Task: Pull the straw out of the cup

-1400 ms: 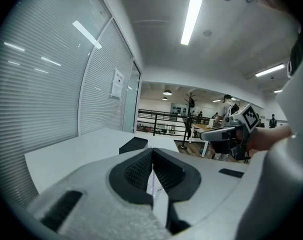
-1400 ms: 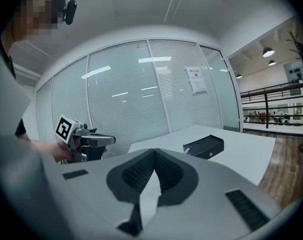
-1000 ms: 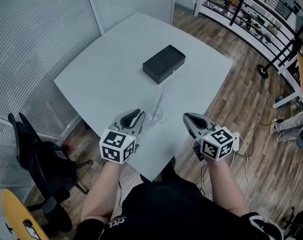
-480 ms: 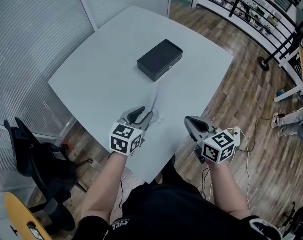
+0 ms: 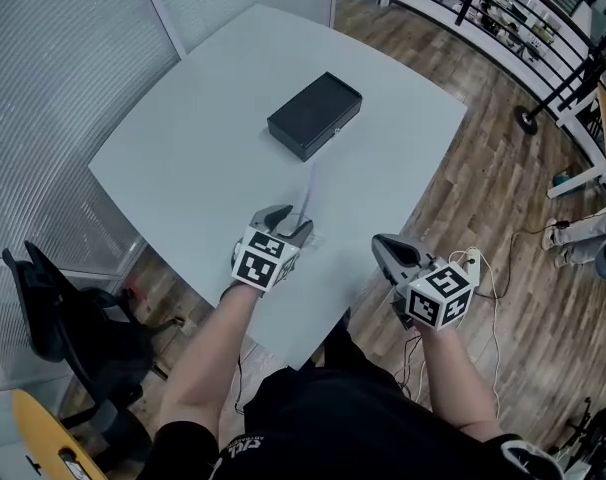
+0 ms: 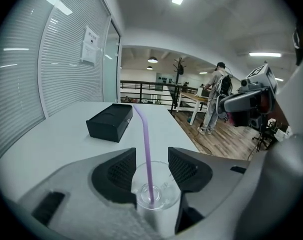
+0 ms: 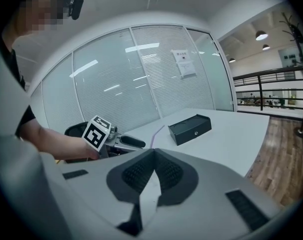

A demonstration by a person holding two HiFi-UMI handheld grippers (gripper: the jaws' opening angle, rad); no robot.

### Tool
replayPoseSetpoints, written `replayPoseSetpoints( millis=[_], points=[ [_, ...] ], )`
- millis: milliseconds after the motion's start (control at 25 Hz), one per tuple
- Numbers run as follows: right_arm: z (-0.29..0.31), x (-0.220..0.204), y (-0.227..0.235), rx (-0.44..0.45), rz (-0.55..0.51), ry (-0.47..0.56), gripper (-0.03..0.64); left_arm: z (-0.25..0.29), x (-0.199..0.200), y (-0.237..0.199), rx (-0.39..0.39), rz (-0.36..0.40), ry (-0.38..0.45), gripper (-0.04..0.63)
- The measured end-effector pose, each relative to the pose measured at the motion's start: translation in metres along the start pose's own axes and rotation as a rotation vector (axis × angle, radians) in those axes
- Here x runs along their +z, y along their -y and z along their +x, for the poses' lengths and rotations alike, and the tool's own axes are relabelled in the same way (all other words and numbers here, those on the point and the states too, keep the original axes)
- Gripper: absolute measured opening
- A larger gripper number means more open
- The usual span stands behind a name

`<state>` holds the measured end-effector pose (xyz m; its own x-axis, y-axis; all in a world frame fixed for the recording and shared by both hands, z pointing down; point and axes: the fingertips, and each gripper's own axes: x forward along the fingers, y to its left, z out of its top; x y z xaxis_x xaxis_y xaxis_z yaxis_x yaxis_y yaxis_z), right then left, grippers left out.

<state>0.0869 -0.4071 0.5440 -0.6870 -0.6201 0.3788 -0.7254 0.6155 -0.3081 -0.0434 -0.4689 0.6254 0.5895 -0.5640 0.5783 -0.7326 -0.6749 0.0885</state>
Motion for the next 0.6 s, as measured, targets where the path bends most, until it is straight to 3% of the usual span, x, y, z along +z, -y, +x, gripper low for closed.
replayPoseSetpoints(
  millis=[320,600],
  points=[
    [-0.004,-0.010,0.012,-0.027,0.025,-0.018,0.006,0.026,-0.013,-0.008,-0.044,0.056,-0.101,0.209],
    [-0.003,-0.015,0.019,-0.037,0.042,-0.021,0.006,0.033,-0.010,-0.013,-0.039,0.045,-0.097,0.147]
  ],
)
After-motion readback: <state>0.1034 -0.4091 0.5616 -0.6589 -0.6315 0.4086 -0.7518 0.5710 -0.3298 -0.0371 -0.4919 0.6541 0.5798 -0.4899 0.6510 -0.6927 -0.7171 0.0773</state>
